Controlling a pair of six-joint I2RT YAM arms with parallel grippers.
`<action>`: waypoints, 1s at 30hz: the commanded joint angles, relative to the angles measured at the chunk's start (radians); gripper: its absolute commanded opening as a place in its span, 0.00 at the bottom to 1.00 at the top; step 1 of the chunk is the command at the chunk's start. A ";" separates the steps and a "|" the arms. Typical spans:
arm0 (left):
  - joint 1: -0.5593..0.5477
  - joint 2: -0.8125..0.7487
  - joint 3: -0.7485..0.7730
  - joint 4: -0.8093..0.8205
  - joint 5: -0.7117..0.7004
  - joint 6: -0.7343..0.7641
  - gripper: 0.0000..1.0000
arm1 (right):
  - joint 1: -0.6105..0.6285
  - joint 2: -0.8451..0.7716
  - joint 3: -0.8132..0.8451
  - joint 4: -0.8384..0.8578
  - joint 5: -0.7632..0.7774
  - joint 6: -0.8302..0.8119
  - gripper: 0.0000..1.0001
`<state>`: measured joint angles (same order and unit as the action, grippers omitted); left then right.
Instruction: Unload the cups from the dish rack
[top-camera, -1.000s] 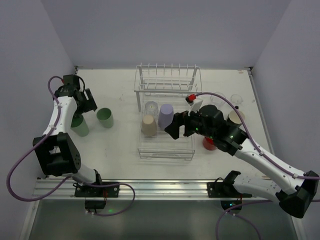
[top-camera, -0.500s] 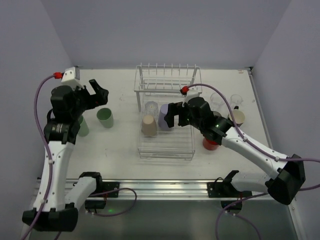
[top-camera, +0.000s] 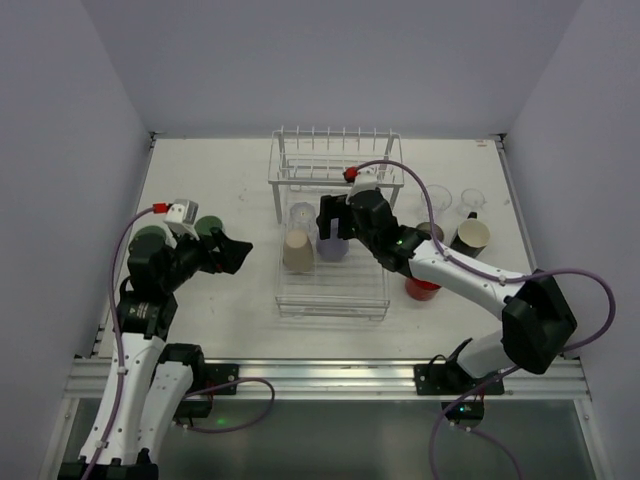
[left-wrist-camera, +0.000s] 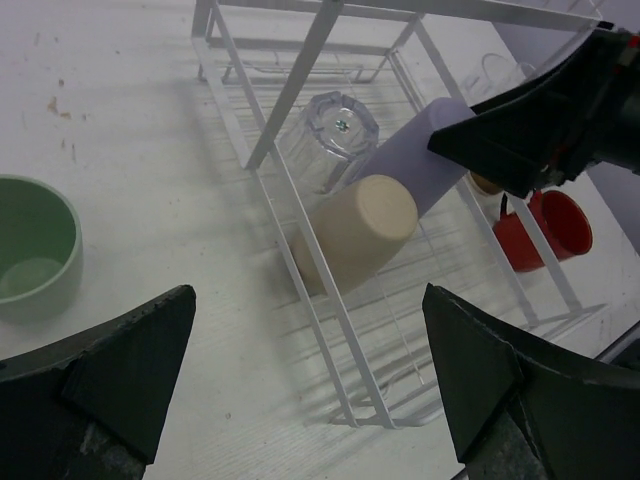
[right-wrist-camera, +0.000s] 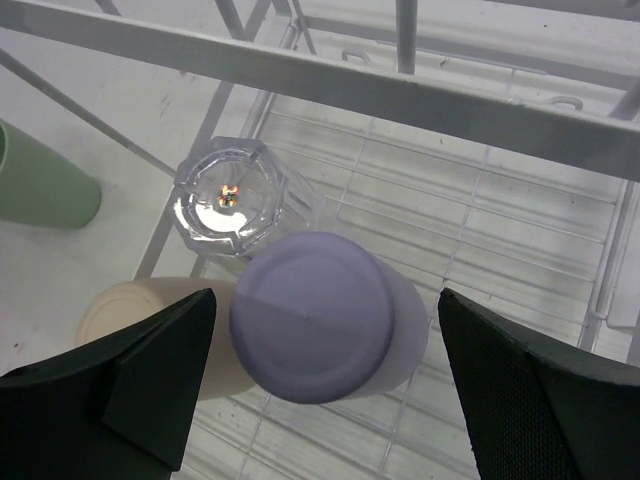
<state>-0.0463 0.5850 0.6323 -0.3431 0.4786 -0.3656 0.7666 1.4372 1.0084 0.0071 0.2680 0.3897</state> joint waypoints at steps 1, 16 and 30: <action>-0.001 -0.034 -0.014 0.102 0.094 0.031 1.00 | 0.003 0.041 0.021 0.099 0.054 -0.017 0.94; -0.001 -0.013 0.001 0.124 0.331 -0.090 1.00 | 0.026 -0.071 -0.105 0.185 0.097 0.006 0.48; -0.058 -0.037 -0.082 0.417 0.509 -0.446 1.00 | 0.036 -0.583 -0.314 0.301 -0.200 0.266 0.40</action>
<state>-0.0631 0.5407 0.5663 -0.0685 0.9432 -0.6540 0.7986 0.8898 0.7136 0.1822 0.2161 0.5102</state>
